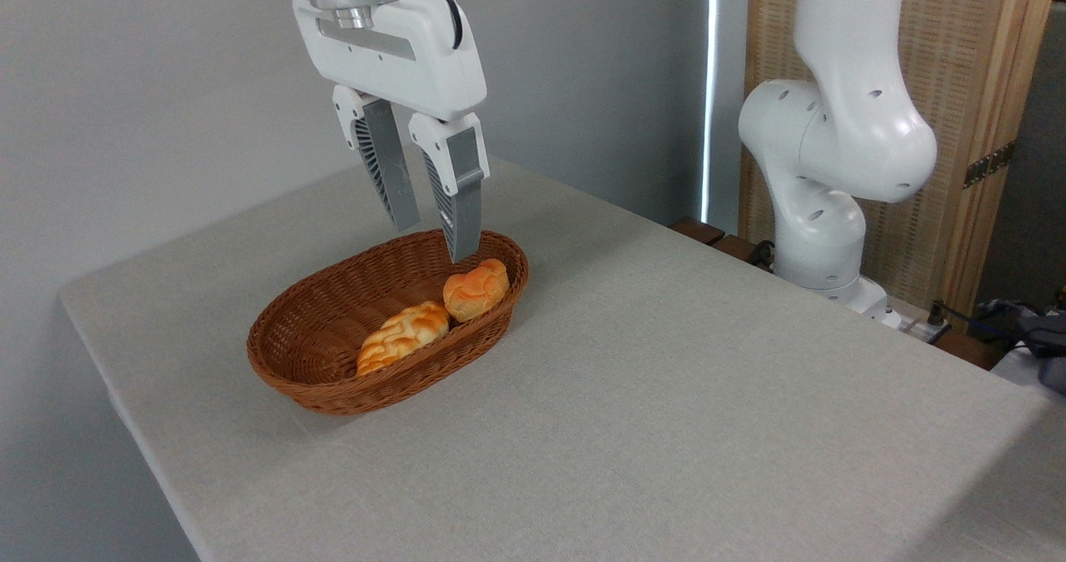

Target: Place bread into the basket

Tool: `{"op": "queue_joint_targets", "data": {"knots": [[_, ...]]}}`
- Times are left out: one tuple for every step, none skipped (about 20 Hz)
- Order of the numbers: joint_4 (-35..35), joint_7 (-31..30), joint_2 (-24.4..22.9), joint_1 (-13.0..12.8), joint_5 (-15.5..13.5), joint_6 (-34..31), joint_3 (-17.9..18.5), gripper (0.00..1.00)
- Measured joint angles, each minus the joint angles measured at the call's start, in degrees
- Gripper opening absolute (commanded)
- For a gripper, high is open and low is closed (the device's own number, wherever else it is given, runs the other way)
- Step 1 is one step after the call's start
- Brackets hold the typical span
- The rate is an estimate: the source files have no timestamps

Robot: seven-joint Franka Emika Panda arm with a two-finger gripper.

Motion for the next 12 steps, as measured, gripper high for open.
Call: {"op": "queue_joint_targets", "data": {"knots": [[0.0, -0.01, 0.0, 0.01, -0.4, 0.01, 0.0, 1.0], [0.0, -0.05, 0.0, 0.03, -0.63, 0.01, 0.06, 1.0], [0.0, -0.06, 0.0, 0.05, -0.74, 0.01, 0.22, 1.0], [0.0, -0.06, 0.0, 0.07, -0.85, 0.01, 0.38, 1.0], [0.0, -0.06, 0.0, 0.1, -1.03, 0.01, 0.5, 1.0], [0.0, -0.06, 0.0, 0.15, -1.36, 0.01, 0.54, 1.0], [0.0, -0.06, 0.0, 0.19, -1.66, 0.01, 0.54, 1.0], [0.0, -0.06, 0.0, 0.22, -1.81, 0.01, 0.54, 1.0], [0.0, -0.06, 0.0, 0.23, -1.9, 0.01, 0.54, 1.0], [0.0, -0.06, 0.0, 0.24, -1.97, 0.01, 0.54, 1.0], [0.0, -0.06, 0.0, 0.25, -1.99, 0.01, 0.54, 1.0], [0.0, -0.06, 0.0, 0.25, -2.01, 0.01, 0.54, 1.0]]}}
